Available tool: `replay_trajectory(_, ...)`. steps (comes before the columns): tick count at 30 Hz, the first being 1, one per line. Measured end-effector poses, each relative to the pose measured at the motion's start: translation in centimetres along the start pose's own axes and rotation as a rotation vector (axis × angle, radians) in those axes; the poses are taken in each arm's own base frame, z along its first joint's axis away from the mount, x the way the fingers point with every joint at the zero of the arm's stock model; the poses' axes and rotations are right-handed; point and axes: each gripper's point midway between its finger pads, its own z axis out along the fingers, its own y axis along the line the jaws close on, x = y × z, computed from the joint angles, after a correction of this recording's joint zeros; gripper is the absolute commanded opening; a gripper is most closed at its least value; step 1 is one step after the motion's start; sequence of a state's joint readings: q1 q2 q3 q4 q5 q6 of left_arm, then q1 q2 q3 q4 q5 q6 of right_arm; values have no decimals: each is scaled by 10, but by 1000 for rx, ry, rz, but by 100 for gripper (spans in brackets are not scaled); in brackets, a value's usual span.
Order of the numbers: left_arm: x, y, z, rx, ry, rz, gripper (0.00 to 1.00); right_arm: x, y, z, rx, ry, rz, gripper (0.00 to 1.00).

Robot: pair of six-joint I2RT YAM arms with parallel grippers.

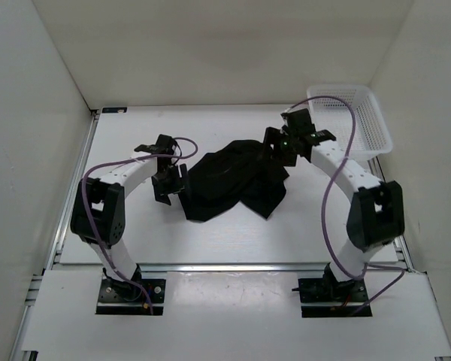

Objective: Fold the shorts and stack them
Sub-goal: Flatten the shorts out

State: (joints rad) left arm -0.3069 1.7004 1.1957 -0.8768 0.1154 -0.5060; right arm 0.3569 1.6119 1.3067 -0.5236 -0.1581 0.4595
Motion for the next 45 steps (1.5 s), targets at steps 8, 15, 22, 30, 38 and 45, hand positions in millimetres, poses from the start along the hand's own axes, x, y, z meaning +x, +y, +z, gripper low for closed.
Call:
replay_trajectory(8, 3, 10, 39, -17, 88, -35, 50, -39, 10, 75, -25, 44, 3, 66)
replay_trajectory(15, -1, 5, 49, 17, 126, -38, 10, -29, 22, 94, -79, 119, 1, 0)
replay_trajectory(22, -60, 1, 18, 78, 19, -68, 10, -93, 63, 62, -167, -16, -36, 0)
replay_trajectory(30, -200, -20, -148, 214, -441, -52, 10, -201, 75, -68, -265, -363, -102, 0)
replay_trajectory(38, -105, -1, -183, 215, -483, -42, 59, -100, 63, -185, -253, -577, -259, 33)
replay_trajectory(45, -4, 50, -89, 83, -189, -161, 61, 54, -44, -136, 14, -446, -83, 77)
